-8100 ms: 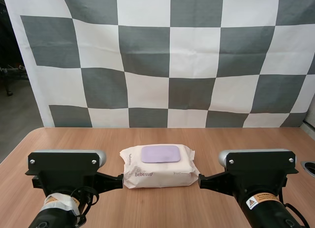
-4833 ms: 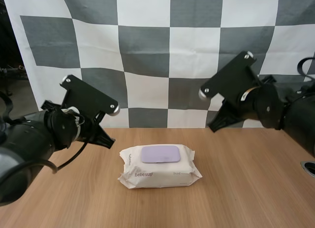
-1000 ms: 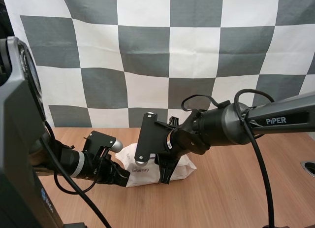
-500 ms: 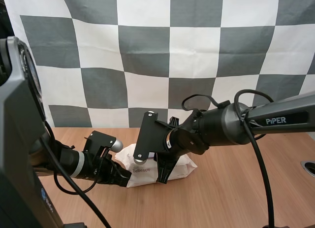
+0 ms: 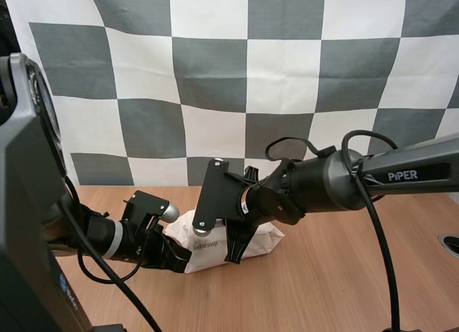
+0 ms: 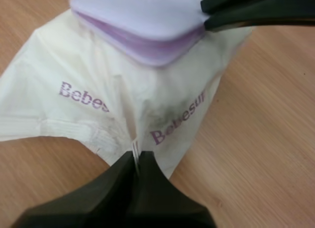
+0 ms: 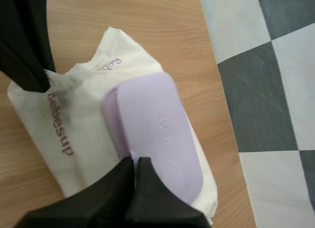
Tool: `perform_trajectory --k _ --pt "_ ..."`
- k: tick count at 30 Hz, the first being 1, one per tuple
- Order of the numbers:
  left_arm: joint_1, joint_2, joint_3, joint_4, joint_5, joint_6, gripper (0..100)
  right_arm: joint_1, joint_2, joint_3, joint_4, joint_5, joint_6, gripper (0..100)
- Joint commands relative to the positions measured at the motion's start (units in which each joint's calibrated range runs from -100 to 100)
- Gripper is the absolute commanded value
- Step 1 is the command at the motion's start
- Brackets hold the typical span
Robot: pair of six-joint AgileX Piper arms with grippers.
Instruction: Open the wet wipes lid
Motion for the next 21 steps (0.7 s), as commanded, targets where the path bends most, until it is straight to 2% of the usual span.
perform_trajectory --k 1,9,15,21 --pt "0.00 0.1 -0.1 0.1 0.0 0.9 0 0.0 0.0 -0.9 -0.1 0.6 0.0 0" --pt "0.00 0.1 -0.1 0.3 0.0 0.9 0 -0.9 1.8 -5.6 -0.1 0.2 0.0 0" --pt "0.00 0.1 -0.1 0.4 0.0 0.9 0 -3.4 8.2 -11.4 -0.1 -0.6 0.0 0" --pt "0.00 0.1 -0.1 1.7 0.0 0.9 0 -3.6 15.3 -16.5 -0.1 -0.6 0.0 0"
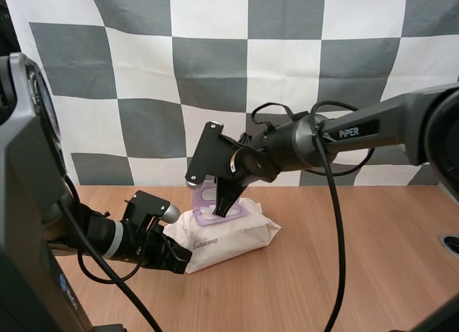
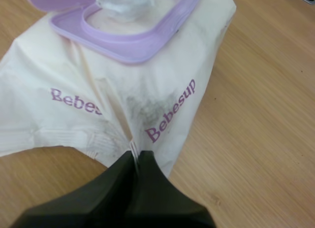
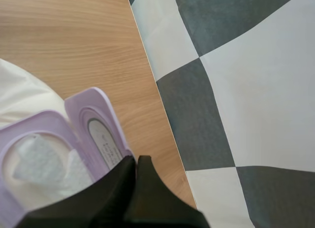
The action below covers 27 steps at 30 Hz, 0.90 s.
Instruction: Open the wet wipes lid
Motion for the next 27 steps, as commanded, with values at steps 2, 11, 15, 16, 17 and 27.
perform_trajectory --k 2,11,15,16,17,27 --pt "0.00 0.1 -0.1 0.8 -0.1 0.9 0 -0.1 4.5 -1.9 -0.1 1.3 0.0 0" --pt "0.00 0.1 -0.1 0.6 -0.6 0.9 0 -0.2 9.9 -3.8 -2.2 1.3 0.0 0" --pt "0.00 0.1 -0.1 0.6 -0.8 0.9 0 -0.2 8.9 -3.8 -2.4 2.0 0.0 0" --pt "0.00 0.1 -0.1 0.6 -0.8 0.9 0 -0.2 8.6 -3.8 -2.4 3.1 0.0 0" --pt "0.00 0.1 -0.1 0.6 -0.9 0.9 0 -0.2 8.1 -3.8 -2.3 3.9 0.0 0" --pt "0.09 -9.4 -3.6 0.4 -1.6 -3.1 86 -0.2 -1.2 -3.8 -2.7 14.1 6.0 53"
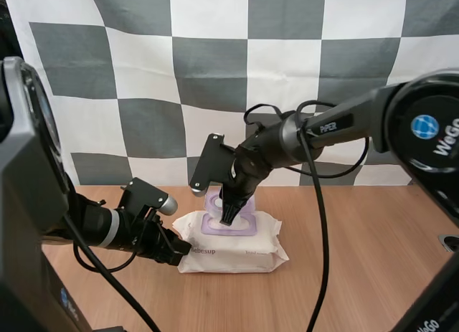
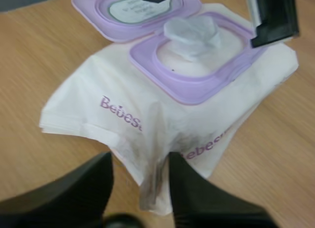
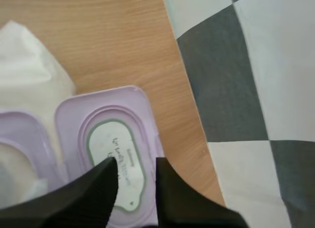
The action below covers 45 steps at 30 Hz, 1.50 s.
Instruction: Open the wet wipes lid
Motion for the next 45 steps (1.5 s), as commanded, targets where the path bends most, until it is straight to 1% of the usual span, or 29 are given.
perform_trajectory --k 1,4,9,11,12,13,14,15,16,17,19,21,23,26,28,30,33,34,36,38,39,40,42,45 --pt "0.02 -5.0 -0.9 0.1 -1.0 -4.0 88 0.0 -5.4 -0.1 -1.5 1.2 5.1 52" --pt "0.02 -11.8 -2.9 0.3 -1.3 -7.3 88 0.0 -13.0 -0.1 -5.5 3.6 10.3 51" --pt "0.02 -25.6 -8.9 0.4 -1.3 -15.5 88 0.0 -26.7 -0.1 -15.2 12.0 18.0 51" --pt "0.02 -31.0 -11.9 0.6 -1.3 -19.5 88 0.0 -31.7 -0.4 -21.1 18.1 23.5 47" --pt "0.02 -33.9 -13.5 0.8 -1.5 -22.0 85 -0.1 -33.4 -0.7 -23.0 21.2 25.8 42" --pt "0.02 -36.7 -15.0 0.8 -2.2 -24.8 79 -0.6 -35.3 -1.3 -24.3 24.6 27.3 33" --pt "0.02 -39.2 -16.1 0.8 -2.4 -27.1 72 -1.3 -37.0 -2.0 -24.4 27.8 27.6 22" --pt "0.02 -41.7 -17.2 0.9 -2.8 -30.3 59 -2.0 -38.3 -2.7 -24.4 30.3 27.6 11" --pt "0.02 -44.1 -18.1 0.9 -2.8 -33.2 44 -2.9 -39.7 -3.5 -24.4 33.1 27.6 0" --pt "0.02 -46.0 -18.5 0.9 -2.8 -35.4 31 -4.0 -41.2 -4.2 -24.0 35.7 27.6 0" --pt "0.02 -50.4 -18.7 0.6 -4.5 -39.4 0 -5.2 -44.9 -5.2 -20.8 38.6 26.8 0" --pt "0.02 -54.0 -18.7 1.9 -8.5 -43.8 1 -6.5 -49.2 -5.3 -14.5 38.6 23.0 0" --pt "0.02 -57.7 -18.7 4.8 -14.7 -49.4 2 -8.5 -54.6 -5.3 -3.6 37.3 16.6 0" --pt "0.02 -62.4 -18.7 11.7 -23.6 -60.4 2 -11.4 -61.7 -6.0 14.6 40.0 5.6 0" --pt "0.02 -65.1 -18.7 17.7 -25.3 -67.2 2 -12.9 -66.9 -6.1 23.7 41.9 -1.2 0" --pt "0.02 -67.0 -17.8 23.6 -25.3 -74.2 2 -14.0 -72.4 -6.0 31.0 39.4 -5.6 0" --pt "0.02 -69.4 -14.4 32.7 -27.2 -82.2 2 -14.4 -80.1 -3.8 36.9 27.6 -6.3 0" --pt "0.02 -69.8 -13.3 34.8 -27.4 -83.2 2 -14.4 -82.7 -2.1 38.6 22.4 -6.2 0" --pt "0.19 -70.5 -9.7 38.8 -28.5 -83.7 2 -14.4 -87.7 2.7 40.7 17.0 -4.8 0" --pt "0.26 -71.4 -7.0 40.3 -30.3 -83.7 2 -14.4 -91.4 7.5 41.4 14.2 -4.3 0" --pt "-0.81 -73.4 -1.9 42.1 -37.1 -83.7 2 -14.4 -94.3 12.3 41.3 10.8 -4.2 0" --pt "-1.87 -74.8 1.3 42.9 -41.0 -83.7 2 -14.4 -96.5 15.7 40.9 8.6 -4.2 0" --pt "-4.13 -77.8 7.2 44.3 -47.2 -83.7 2 -14.4 -98.7 22.0 40.8 5.3 -4.2 0" --pt "-7.06 -81.4 15.4 44.5 -54.3 -83.7 2 -14.4 -98.8 29.6 40.5 2.9 -4.8 0"
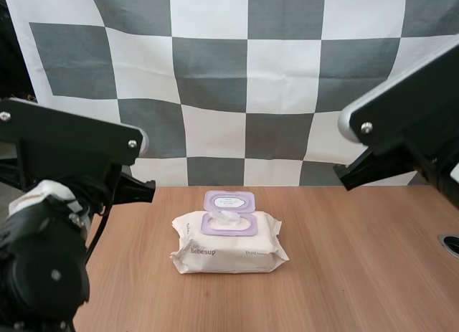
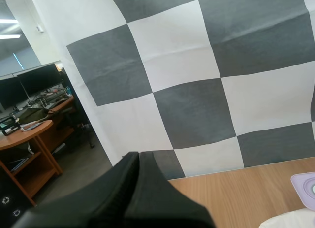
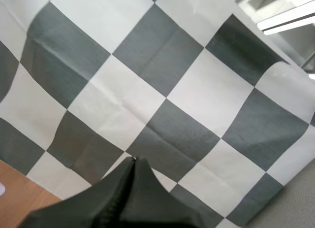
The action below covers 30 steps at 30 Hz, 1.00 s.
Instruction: Open the wet wipes lid
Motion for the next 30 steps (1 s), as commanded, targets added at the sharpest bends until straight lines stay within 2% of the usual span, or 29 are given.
perform_trajectory --k 1,6,8,11,14,18,19,21,25,30 --pt "-3.57 -3.2 14.5 5.1 -14.1 -18.4 2 0.0 -12.5 16.4 26.6 -9.7 -2.5 0" --pt "-7.98 -8.8 23.7 5.9 -26.0 -14.5 2 0.0 -12.5 25.8 26.1 -10.0 -3.3 0" --pt "-9.56 -11.1 25.1 5.9 -28.2 -12.9 2 -0.1 -12.5 28.5 22.1 -10.0 -3.3 0" --pt "-11.17 -11.9 25.1 5.9 -22.9 -10.5 2 -1.1 -12.5 32.2 18.9 -11.1 -3.3 0" --pt "-12.25 -11.9 25.1 5.9 -22.9 -10.5 2 -1.8 -12.5 36.4 18.9 -17.9 -3.3 0" --pt "-14.96 -11.9 25.1 5.9 -21.7 -10.7 2 -2.8 -12.5 41.0 18.9 -28.2 -3.5 0" --pt "-15.38 -11.9 25.1 5.9 -20.4 -11.0 2 -3.0 -12.5 41.0 19.4 -25.9 -3.1 0" --pt "-15.41 -11.9 25.1 5.7 -16.0 -11.9 2 -3.2 -12.5 41.0 20.3 -23.4 -1.9 0" --pt "-14.28 -11.9 25.1 5.7 -8.2 -14.6 2 -3.2 -12.5 41.0 21.0 -21.1 3.0 0" --pt "-13.76 -11.9 25.1 5.7 -6.6 -20.7 2 -4.5 -12.5 41.0 21.0 -11.6 10.5 0"
